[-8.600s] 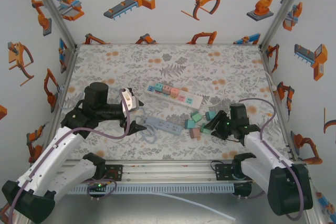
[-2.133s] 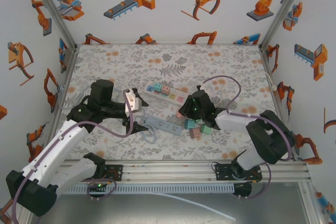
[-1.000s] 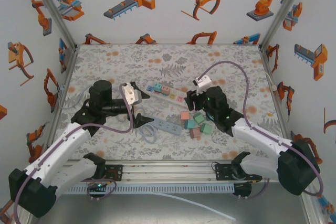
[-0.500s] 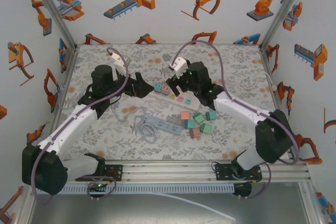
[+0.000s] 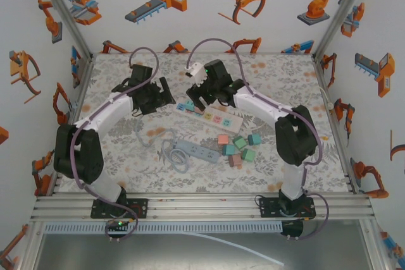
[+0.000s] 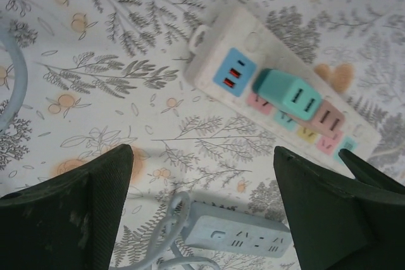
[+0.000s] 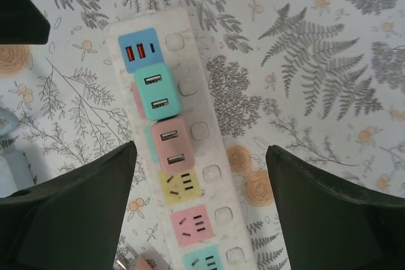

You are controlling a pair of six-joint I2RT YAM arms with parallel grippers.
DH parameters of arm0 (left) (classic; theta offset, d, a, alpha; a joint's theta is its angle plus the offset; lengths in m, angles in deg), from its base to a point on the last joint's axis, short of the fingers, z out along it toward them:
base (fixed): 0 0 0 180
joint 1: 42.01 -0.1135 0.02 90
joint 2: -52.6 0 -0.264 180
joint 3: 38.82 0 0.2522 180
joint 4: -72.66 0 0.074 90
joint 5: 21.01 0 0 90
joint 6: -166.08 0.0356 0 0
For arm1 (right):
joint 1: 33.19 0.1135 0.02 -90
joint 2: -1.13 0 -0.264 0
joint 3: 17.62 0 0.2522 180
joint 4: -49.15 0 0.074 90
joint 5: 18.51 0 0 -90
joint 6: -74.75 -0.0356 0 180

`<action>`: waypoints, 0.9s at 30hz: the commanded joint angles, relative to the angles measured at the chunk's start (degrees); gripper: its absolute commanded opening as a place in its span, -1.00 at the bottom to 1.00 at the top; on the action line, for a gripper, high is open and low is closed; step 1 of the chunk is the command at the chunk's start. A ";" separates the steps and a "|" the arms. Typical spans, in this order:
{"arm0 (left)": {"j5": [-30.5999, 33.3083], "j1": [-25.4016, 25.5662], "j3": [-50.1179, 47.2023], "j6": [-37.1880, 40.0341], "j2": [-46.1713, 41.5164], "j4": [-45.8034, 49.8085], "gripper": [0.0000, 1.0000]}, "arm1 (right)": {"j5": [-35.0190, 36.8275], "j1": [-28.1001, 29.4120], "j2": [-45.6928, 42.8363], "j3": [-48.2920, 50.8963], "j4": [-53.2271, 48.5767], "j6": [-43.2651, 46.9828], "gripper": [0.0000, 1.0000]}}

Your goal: Pull the plug off the socket

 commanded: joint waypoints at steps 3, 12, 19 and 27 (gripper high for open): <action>1.64 -0.34 5.18 -3.65 5.21 4.50 0.59 | -3.86 -0.27 2.35 -2.55 -2.99 -0.18 0.48; -0.96 -0.42 10.62 -3.94 13.15 4.50 0.51 | -3.56 -0.10 4.59 -1.24 -1.91 3.76 0.32; -3.24 -0.39 13.99 -5.45 18.56 4.35 0.45 | -1.80 -0.06 7.33 -1.25 0.09 4.43 0.14; -5.88 0.06 14.49 -6.49 22.20 4.35 0.38 | -2.08 0.45 7.54 -0.24 1.66 6.11 -0.24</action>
